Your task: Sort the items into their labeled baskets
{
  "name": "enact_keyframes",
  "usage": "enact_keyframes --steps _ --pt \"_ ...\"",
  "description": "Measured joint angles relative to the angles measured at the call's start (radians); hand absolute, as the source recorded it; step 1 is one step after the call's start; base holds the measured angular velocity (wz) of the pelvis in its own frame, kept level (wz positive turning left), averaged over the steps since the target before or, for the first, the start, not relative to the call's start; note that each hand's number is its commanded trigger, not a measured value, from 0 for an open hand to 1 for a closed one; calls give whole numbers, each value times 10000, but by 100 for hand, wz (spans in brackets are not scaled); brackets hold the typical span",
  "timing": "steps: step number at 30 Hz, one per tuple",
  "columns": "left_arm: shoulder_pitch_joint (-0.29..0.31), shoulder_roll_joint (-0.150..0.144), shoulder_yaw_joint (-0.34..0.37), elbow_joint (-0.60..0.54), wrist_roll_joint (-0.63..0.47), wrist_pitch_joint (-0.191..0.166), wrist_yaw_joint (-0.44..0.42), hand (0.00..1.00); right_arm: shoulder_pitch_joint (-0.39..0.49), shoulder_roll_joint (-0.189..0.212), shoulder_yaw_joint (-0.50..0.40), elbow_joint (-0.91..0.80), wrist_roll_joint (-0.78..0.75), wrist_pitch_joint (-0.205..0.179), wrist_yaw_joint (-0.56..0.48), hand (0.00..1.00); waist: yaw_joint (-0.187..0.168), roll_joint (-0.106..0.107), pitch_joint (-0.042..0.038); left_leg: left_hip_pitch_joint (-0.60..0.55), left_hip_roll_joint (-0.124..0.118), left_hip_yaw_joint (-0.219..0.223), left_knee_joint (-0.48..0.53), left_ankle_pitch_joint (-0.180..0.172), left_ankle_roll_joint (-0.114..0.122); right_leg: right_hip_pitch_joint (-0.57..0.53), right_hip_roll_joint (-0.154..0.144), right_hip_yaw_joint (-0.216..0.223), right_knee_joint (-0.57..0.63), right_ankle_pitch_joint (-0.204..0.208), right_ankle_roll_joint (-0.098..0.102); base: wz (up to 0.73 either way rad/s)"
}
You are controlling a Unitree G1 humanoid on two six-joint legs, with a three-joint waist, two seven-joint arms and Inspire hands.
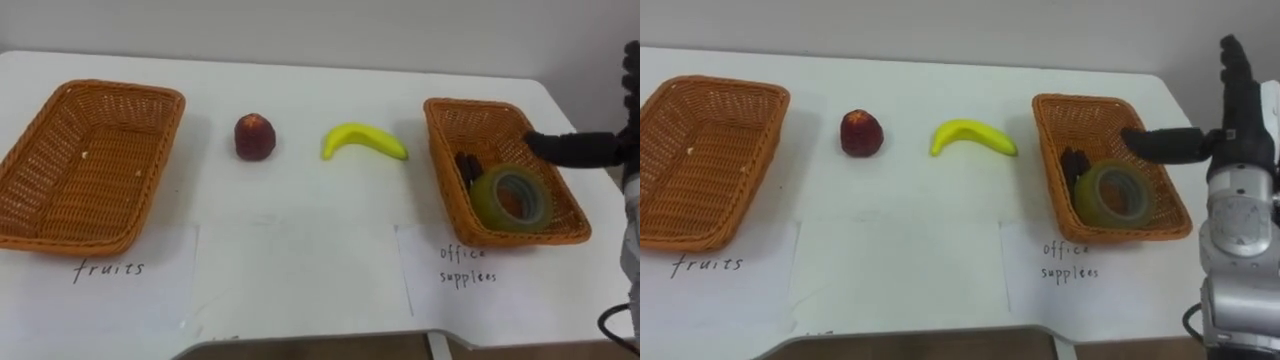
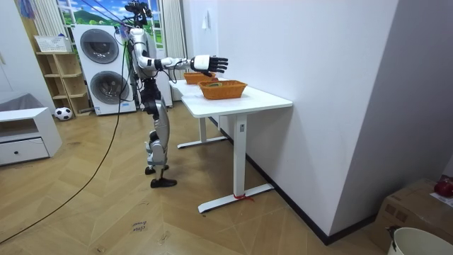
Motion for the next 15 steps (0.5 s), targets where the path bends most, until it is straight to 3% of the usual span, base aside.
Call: enact_keyframes --steps 5,8,11,15 --pt "209 208 -134 64 3 26 -1 0 -120 -110 417 -99 59 11 57 0 23 -153 -60 -45 -5 -144 11 0 1 25 14 -136 -10 -2 3 9" --pt "376 282 -131 138 9 34 0 0 -120 -111 525 -286 46 12 288 0 168 -205 -43 -43 -1 -154 16 1 1 36 2 -154 -9 -2 3 1" --pt "544 335 -95 206 11 70 -6 0 -120 -111 619 -284 64 12 333 0 300 -254 53 -48 3 -159 29 1 1 43 -7 -172 -10 -2 3 0" --pt "651 373 -89 309 14 234 -218 0 -120 -111 810 -285 56 12 468 0 495 -254 55 -75 2 -191 23 -1 0 38 4 -432 7 -2 3 4"
